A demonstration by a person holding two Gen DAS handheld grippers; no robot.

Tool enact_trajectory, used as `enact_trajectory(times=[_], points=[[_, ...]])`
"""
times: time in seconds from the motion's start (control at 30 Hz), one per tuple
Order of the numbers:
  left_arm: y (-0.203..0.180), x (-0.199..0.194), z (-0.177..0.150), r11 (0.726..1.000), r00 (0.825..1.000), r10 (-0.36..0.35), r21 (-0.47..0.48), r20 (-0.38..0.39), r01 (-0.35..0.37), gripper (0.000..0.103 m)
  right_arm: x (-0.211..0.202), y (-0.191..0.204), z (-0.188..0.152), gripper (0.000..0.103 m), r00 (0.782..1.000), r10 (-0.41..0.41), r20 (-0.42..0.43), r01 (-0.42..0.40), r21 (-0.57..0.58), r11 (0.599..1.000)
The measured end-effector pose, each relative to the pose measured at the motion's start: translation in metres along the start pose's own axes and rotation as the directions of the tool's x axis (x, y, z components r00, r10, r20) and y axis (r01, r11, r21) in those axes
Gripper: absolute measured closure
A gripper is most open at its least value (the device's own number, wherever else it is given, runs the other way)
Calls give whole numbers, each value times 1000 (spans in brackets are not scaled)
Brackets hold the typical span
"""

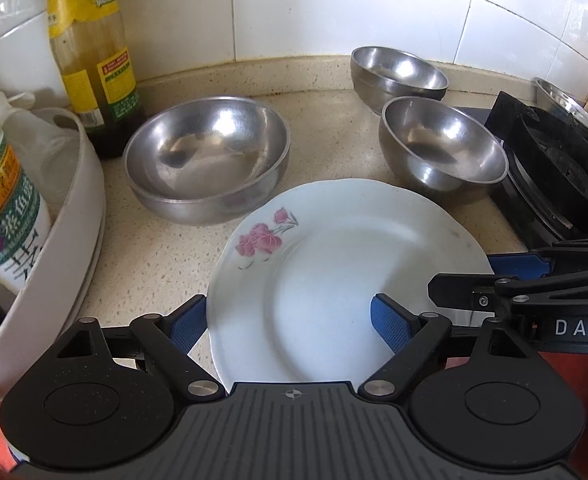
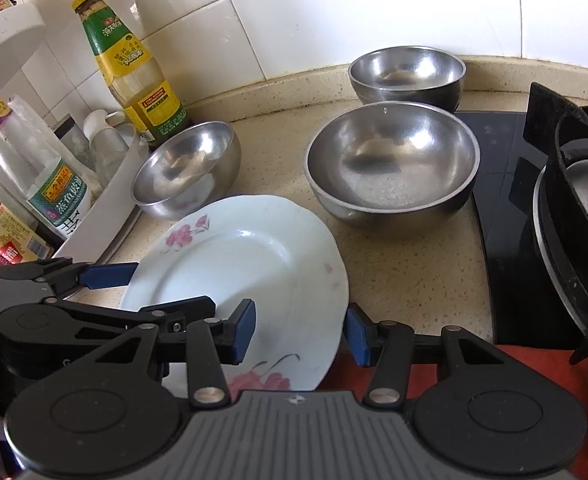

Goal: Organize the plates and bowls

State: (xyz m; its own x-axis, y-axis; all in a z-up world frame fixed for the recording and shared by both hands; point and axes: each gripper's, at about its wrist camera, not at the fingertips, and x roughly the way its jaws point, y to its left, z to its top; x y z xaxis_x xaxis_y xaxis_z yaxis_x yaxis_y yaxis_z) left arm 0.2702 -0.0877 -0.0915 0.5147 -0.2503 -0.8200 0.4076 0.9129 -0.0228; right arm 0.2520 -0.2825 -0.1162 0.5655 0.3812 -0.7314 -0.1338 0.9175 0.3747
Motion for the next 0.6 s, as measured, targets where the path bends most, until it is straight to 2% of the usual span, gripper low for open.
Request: enact_trajectory(times=[0.17, 0.3, 0.4, 0.6], points=[[5, 2, -7, 1000, 1000, -28, -6, -3, 28, 11, 5, -3, -1, 55, 1000, 16, -13, -15, 28, 999], [11, 6, -9, 998, 998, -56, -29, -10, 56, 5, 4, -6, -6, 55, 999, 41, -14, -40, 9, 999], [12, 8, -7, 996, 997, -74, -55, -12, 73, 9, 6, -5, -5, 56, 999, 35, -2, -35, 17, 999], [12, 5, -5, 995, 998, -58, -77, -22, 56, 9, 4, -2, -3, 56, 999, 32, 2, -32, 19, 999]])
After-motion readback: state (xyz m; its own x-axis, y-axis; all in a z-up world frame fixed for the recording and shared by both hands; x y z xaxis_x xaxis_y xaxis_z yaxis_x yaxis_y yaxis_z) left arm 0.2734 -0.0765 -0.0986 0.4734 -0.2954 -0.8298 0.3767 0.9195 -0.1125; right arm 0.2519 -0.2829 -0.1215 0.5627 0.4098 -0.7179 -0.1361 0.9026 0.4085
